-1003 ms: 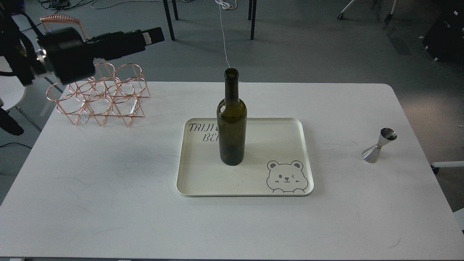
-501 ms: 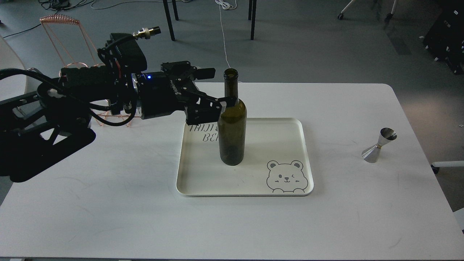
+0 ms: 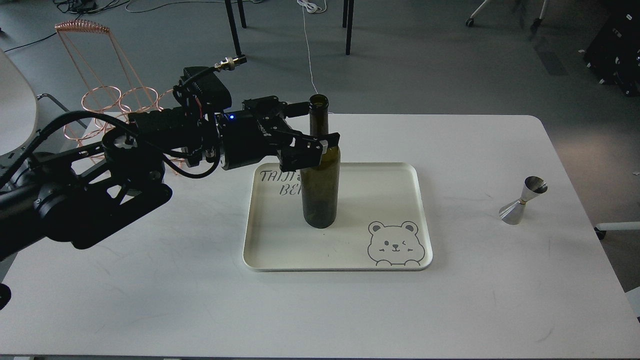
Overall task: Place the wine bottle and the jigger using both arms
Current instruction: 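Reach the left gripper to the wine bottle neck and grasp it, then lift the wine bottle off the tray toward the copper wine rack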
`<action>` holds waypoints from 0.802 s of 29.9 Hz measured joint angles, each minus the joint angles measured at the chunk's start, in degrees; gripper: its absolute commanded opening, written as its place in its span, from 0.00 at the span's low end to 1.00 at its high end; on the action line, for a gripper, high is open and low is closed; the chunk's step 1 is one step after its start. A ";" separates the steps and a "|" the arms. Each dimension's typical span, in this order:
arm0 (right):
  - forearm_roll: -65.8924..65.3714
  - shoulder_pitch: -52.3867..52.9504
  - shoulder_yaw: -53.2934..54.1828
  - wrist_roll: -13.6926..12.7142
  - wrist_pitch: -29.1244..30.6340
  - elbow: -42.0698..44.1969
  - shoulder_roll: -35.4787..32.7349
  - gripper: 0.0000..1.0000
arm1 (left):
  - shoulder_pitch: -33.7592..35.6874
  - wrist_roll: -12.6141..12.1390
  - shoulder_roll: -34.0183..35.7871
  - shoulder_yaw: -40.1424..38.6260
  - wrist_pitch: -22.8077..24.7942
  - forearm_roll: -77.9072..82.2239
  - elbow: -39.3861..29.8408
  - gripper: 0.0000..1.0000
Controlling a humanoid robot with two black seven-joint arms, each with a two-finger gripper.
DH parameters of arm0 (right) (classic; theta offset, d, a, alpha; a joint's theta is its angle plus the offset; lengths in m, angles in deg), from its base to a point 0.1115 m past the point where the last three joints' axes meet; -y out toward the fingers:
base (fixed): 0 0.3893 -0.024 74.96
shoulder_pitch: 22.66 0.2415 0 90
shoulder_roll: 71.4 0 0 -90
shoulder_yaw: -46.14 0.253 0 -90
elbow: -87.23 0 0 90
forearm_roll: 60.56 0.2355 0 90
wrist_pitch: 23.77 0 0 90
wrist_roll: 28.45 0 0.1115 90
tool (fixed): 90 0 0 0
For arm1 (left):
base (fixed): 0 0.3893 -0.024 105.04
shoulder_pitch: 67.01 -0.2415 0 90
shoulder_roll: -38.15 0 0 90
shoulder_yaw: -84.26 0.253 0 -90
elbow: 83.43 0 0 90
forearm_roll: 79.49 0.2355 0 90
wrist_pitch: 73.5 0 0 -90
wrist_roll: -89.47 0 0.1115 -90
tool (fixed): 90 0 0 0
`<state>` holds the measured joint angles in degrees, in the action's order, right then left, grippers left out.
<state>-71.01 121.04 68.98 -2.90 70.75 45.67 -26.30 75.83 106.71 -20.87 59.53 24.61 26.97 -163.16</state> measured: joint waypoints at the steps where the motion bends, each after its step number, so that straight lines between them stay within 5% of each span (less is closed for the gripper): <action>1: 0.00 0.00 0.00 0.01 -0.01 -0.01 0.00 0.97 | 0.00 0.05 0.00 0.01 -0.04 0.01 0.05 0.63; 9: 0.00 0.00 0.01 0.04 -0.05 0.13 -0.01 0.97 | 0.01 0.20 0.69 0.02 -0.12 0.00 0.10 0.26; 18: 0.00 -0.08 0.02 0.12 -0.12 0.42 -0.01 0.97 | 0.47 0.60 5.06 -3.40 -0.46 -6.14 -3.49 0.21; 24: 0.00 -0.07 0.02 0.12 -0.12 0.43 -0.05 0.97 | 2.14 0.70 14.00 -8.14 -0.13 -11.47 -4.84 0.21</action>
<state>-71.01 120.97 68.99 -2.78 70.63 46.11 -26.36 77.97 107.41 -6.87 51.39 24.49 15.50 -168.00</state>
